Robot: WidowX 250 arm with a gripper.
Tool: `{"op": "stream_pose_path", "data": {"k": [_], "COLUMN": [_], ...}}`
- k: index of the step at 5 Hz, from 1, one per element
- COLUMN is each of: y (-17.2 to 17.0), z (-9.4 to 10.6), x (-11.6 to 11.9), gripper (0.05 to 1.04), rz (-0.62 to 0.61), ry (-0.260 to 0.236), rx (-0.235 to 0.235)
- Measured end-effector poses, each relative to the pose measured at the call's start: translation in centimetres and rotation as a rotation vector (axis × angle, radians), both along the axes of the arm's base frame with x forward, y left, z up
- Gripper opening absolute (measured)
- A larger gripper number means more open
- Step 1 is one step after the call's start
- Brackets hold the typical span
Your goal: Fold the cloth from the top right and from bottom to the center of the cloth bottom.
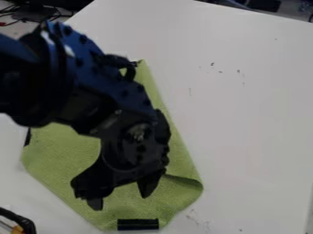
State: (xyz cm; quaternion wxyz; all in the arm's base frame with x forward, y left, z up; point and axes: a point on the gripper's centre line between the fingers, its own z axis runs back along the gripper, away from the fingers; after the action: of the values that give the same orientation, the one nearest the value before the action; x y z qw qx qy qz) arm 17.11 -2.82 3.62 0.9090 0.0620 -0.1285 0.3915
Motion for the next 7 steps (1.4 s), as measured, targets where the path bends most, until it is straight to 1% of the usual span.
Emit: {"op": "stream_pose_path", "data": {"k": [1,2,3,4,5,6,7], "y": [-1.0,-1.7,-2.9,-3.2,-3.4,-3.6,-3.5], "z": [-0.5,-1.1,-1.4,-2.2,-3.2,-3.5,-3.7], "x": [-0.5,-0.5,-0.8,-0.6,-1.0,-0.6,-0.4], "gripper": [1.001,1.001,1.001,1.001,0.954,0.799,0.639], "rz": [-0.01,-0.005,0.02,0.049,0.075,0.067,0.04], "ry": [-0.006,0.003,0.01,0.004,-0.012,-0.046,-0.067], "rx": [-0.039,-0.068,-0.082,-0.096,-0.103,-0.12,-0.12]}}
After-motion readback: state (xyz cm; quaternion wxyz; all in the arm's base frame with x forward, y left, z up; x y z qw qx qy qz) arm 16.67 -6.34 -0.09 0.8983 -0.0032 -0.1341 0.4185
